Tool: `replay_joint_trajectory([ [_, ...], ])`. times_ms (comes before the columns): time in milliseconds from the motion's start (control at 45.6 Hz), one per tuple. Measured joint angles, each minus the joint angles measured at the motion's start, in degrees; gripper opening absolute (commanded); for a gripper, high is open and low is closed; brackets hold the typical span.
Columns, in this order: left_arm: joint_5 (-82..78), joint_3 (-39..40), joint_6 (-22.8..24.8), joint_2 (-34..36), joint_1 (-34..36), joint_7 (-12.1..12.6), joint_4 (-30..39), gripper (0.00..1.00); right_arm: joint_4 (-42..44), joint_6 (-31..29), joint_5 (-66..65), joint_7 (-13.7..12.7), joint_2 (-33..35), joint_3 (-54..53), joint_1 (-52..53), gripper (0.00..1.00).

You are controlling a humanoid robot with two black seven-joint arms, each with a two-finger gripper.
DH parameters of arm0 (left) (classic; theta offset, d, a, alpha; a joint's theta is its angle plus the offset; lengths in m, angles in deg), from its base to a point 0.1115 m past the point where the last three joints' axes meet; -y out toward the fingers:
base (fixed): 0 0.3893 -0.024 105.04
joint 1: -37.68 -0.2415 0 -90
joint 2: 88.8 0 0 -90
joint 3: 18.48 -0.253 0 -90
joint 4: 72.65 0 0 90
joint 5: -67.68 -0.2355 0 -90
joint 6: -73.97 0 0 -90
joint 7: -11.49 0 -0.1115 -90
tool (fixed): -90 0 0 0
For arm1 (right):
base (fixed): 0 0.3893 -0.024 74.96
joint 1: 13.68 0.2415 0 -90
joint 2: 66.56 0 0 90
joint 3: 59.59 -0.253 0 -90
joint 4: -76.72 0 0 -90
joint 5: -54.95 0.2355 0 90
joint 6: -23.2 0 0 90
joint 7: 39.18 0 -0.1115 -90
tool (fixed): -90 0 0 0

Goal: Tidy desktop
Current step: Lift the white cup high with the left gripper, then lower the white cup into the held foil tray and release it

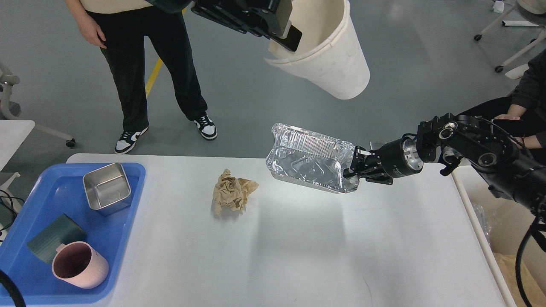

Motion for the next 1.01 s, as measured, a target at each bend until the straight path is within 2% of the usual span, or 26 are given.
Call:
replay_joint_trajectory([
  [241, -0.96, -3.62, 0.0, -0.58, -1.12, -0.01, -3.59, 0.02, -0.05, 0.0, 0.0, 0.0, -0.09, 0.0, 0.06, 0.0],
  [438, -3.14, -6.8, 0.0, -4.22, -4.15, 0.04, -13.2, 0.02, -0.85, 0.0, 0.0, 0.0, -0.15, 0.0, 0.17, 0.0],
  [635, -11.74, -4.98, -0.01, -13.66, -13.45, -0.57, -25.97, 0.02, -1.99, 0.0, 0.0, -0.08, -0.02, 0.0, 0.64, 0.0],
  [920, -20.65, -1.67, -0.05, -24.82, -27.25, -1.16, -32.62, 0.02, -2.24, 0.0, 0.0, -0.21, 0.27, 0.0, 1.34, 0.0],
  [1008, -22.99, -1.03, -1.36, -28.23, -30.33, -1.84, -34.47, 0.02, -2.48, 0.0, 0.0, -0.24, 0.35, 0.0, 1.48, 0.0],
])
